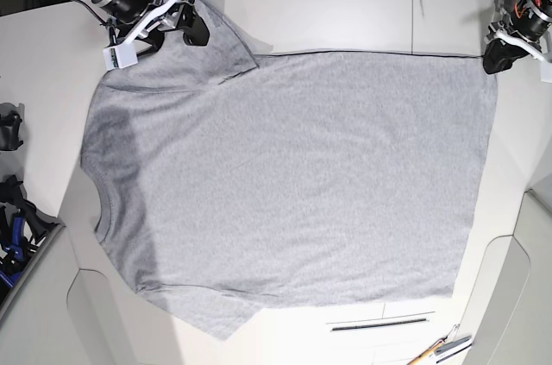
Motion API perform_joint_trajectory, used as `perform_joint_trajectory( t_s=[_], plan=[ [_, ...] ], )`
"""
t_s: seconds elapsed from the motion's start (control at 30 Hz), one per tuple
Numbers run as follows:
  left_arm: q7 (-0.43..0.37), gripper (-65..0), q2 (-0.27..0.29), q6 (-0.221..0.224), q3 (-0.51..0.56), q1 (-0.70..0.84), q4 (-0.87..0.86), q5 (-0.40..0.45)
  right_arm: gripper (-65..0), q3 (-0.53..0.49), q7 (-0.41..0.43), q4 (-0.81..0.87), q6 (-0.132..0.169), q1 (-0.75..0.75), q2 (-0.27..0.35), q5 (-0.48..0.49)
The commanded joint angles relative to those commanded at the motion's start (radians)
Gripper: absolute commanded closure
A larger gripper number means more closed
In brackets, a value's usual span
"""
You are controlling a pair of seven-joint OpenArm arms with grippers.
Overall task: Fold the T-shirt properly
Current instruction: 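Move both grippers to the shirt's shoulder edge and grasp it, then lift the shoulder edge and drag it toward the robot with both grippers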
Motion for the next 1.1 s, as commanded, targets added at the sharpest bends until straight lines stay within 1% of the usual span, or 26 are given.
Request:
perform_joint_trajectory(
  t_s=[0.13,0.33,0.37,0.5,0.53,0.57,0.6,0.63,0.7,0.73,0.77,0.8,0.87,0.9,1.0,1.1],
  plan=[
    [0.002,-20.4,0.0,0.0,0.0,-0.026,-0.003,0.016,-40.7,0.0,0.0,0.0,0.0,0.0,0.0,-0.011],
    [0.036,-20.3,0.0,0.0,0.024,-0.03,-0.003,0.014,-40.7,0.0,0.0,0.0,0.0,0.0,0.0,-0.023],
    [0.038,-18.4,0.0,-0.001,0.035,-0.03,-0.003,0.014,-40.7,0.0,0.0,0.0,0.0,0.0,0.0,-0.023],
    [0.038,-2.6,0.0,-0.015,0.06,-0.03,-0.003,0.015,-40.4,0.0,0.003,0.0,0.0,0.0,0.0,-0.025],
    [0.035,0.0,0.0,-0.015,0.059,-0.03,-0.003,0.015,-40.0,0.0,0.007,0.0,0.0,0.0,0.0,-0.03],
    [0.034,0.0,0.0,-0.015,0.059,-0.03,-0.003,0.015,-36.8,0.0,0.021,0.0,0.0,0.0,0.0,-0.04],
    [0.034,0.0,-0.001,-0.015,0.059,-0.031,-0.003,0.015,-29.9,0.0,0.039,0.0,0.0,0.0,0.0,-0.057],
    [0.034,0.0,-0.001,-0.015,0.059,-0.031,-0.003,0.015,-20.4,0.0,0.055,0.0,0.0,0.0,0.0,-0.071],
    [0.035,0.0,-0.001,-0.016,0.059,-0.03,-0.003,0.016,0.0,0.002,0.056,0.001,0.0,0.006,0.0,-0.083],
    [0.035,0.0,-0.001,-0.026,0.059,-0.03,-0.003,0.016,0.0,0.002,0.053,0.001,0.001,0.011,0.0,-0.083],
    [0.035,0.0,-0.001,-0.051,0.058,-0.03,-0.003,0.016,0.0,0.003,0.047,0.001,0.003,0.015,0.0,-0.082],
    [0.035,0.0,-0.001,-0.093,0.058,-0.03,-0.003,0.016,0.0,0.005,0.044,0.002,0.01,0.017,0.0,-0.082],
    [0.034,0.0,0.0,-0.19,0.058,-0.03,-0.002,0.015,0.0,0.005,0.038,0.008,0.011,0.016,0.0,-0.082],
    [0.035,0.0,0.0,-0.192,0.057,-0.03,0.001,0.01,0.0,0.008,0.009,0.015,0.012,0.016,0.0,-0.082],
    [0.039,0.0,0.0,-0.192,0.037,-0.015,0.018,-0.05,0.0,0.034,-0.062,0.053,0.016,0.013,0.0,-0.076],
    [0.043,0.0,0.0,-0.192,-0.025,0.008,0.046,-0.064,0.0,0.099,-0.087,0.097,0.095,-0.011,0.0,0.004]
  ],
)
